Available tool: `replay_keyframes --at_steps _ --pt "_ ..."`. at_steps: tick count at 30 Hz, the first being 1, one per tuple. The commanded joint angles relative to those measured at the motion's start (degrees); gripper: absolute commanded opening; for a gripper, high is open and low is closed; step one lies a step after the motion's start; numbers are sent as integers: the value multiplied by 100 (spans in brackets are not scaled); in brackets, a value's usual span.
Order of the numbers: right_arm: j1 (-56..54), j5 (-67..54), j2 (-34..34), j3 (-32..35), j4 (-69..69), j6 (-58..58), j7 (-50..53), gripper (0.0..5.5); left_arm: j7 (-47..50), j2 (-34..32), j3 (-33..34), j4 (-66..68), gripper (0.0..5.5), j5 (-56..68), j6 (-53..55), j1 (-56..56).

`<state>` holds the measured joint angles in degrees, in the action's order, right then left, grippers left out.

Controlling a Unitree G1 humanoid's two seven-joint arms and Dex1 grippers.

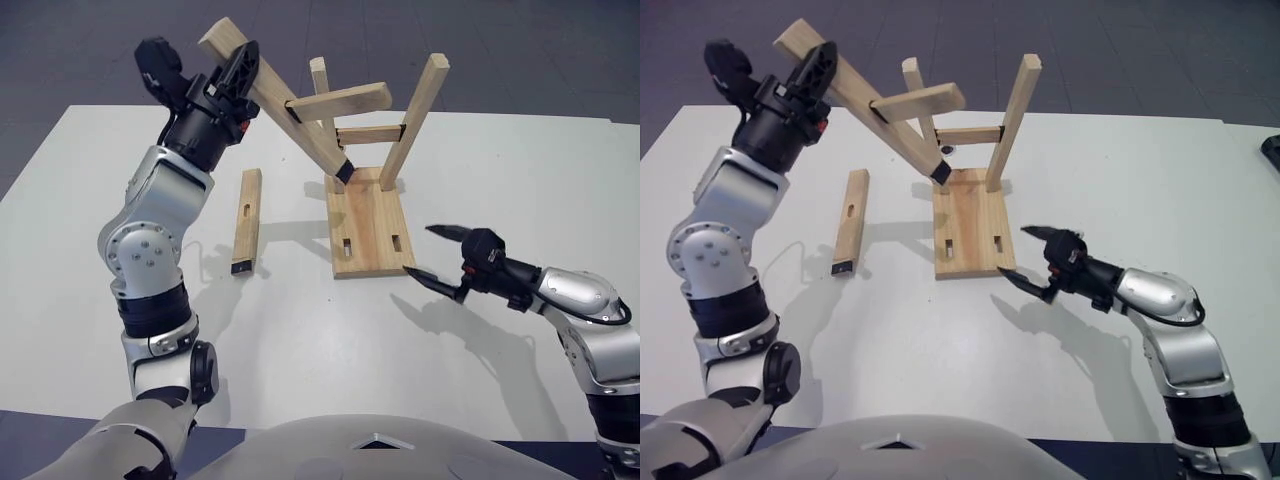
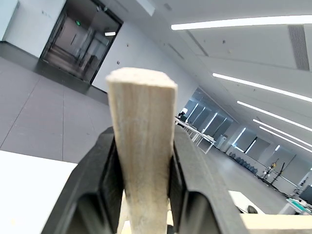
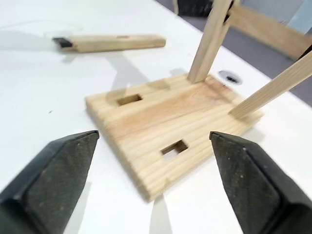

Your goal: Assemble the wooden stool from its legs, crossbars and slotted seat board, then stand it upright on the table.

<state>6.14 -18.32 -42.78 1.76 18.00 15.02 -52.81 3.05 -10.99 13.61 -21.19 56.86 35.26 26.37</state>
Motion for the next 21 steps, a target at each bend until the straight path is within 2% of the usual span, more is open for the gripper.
replay_keyframes --at_steps 1,6,9,17,19,21 --pt "-96 251 -67 -148 -440 -196 -100 465 -68 286 -431 -545 103 -392 -246 -510" --pt "-422 912 86 -633 -1197 -388 108 540 18 230 -1055 -460 103 -1500 -316 -1024" --pt "-390 955 167 -790 -1397 -438 23 540 -3 358 -1237 -511 103 -1797 -359 -1094" --pt "-840 1024 801 -941 -1708 -58 535 540 151 816 -1185 -671 103 -1840 -308 -1223" --pt "-962 1013 1003 -923 -1796 9 725 540 363 1210 -733 -715 103 -1065 -362 -1150" --pt "-1071 943 1206 -873 -1897 81 900 540 404 1272 -521 -903 103 -693 -363 -1067"
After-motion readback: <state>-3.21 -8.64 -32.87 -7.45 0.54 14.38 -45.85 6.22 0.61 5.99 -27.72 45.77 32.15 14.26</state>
